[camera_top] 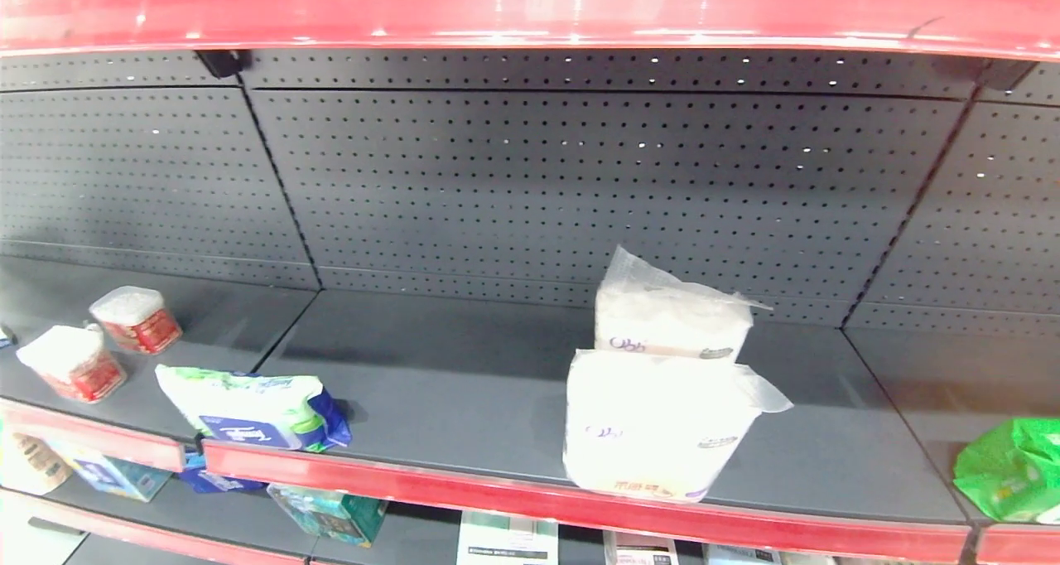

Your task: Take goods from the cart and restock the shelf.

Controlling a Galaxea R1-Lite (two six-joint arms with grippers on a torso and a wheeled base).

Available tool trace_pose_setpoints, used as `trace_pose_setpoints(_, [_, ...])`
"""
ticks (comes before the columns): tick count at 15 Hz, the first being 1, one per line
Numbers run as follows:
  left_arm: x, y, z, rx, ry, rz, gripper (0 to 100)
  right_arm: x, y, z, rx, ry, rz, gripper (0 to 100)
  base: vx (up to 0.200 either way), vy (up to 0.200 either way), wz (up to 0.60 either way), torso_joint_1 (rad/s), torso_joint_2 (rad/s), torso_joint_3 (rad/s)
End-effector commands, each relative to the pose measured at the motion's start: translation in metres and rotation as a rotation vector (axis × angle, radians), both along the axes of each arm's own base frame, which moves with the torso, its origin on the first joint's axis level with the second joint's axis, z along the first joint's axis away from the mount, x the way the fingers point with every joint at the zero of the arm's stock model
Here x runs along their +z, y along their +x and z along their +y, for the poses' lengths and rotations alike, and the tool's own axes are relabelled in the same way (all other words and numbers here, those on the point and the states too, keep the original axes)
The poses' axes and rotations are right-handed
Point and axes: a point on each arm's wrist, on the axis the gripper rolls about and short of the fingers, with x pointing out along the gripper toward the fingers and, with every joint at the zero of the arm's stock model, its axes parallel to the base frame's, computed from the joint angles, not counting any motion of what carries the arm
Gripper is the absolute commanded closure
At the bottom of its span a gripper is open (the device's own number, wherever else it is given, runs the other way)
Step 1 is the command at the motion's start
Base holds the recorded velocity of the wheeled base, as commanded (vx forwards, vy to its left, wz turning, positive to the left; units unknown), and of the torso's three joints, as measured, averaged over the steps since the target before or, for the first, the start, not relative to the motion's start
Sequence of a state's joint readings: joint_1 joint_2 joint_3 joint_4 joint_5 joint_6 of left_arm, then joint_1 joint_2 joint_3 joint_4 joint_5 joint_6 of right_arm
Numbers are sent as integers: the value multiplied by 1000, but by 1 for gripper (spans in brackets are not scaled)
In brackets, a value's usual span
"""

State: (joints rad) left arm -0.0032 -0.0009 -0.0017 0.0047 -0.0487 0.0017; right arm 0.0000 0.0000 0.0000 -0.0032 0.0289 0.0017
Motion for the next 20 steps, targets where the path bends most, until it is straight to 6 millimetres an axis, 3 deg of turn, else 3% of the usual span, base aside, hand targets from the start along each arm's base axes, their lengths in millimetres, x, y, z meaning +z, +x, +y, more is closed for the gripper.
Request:
trace_pose_setpoints(1, [0, 0, 0, 0, 0, 1, 0, 0, 0, 0, 0, 0, 2, 0, 0, 0, -600, 7, 7, -2])
trace_pose_setpoints(5, [0, 0, 0, 0, 0, 1, 0, 0, 0, 0, 0, 0, 0, 0, 0, 0, -600, 6, 2, 2])
trace_pose_setpoints(11, [1, 0, 0, -6, 9, -3, 0, 0, 0, 0, 0, 0, 2, 0, 0, 0, 0, 0, 0, 0])
trace_pose_setpoints(12, [8, -1, 0, -2, 6, -19, 0, 0, 0, 0, 0, 0, 2, 0, 0, 0, 0, 0, 0, 0])
trace_pose_setpoints(13, [68, 5, 1, 36, -39, -12, 0, 0, 0, 0, 0, 0, 2, 0, 0, 0, 0, 0, 0, 0])
trace_pose_setpoints(14, [117, 25, 2, 90, -158, 10, 0, 0, 0, 0, 0, 0, 2, 0, 0, 0, 0, 0, 0, 0])
trace_pose_setpoints(15, [125, 36, 2, 120, -148, 46, 0, 0, 0, 0, 0, 0, 2, 0, 0, 0, 0, 0, 0, 0])
trace_pose_setpoints(18, [90, 58, 3, 133, -57, 254, 0, 0, 0, 0, 0, 0, 0, 0, 0, 0, 0, 0, 0, 0])
trace_pose_setpoints(20, [72, 70, -1, 14, -41, 392, 0, 0, 0, 0, 0, 0, 2, 0, 0, 0, 0, 0, 0, 0])
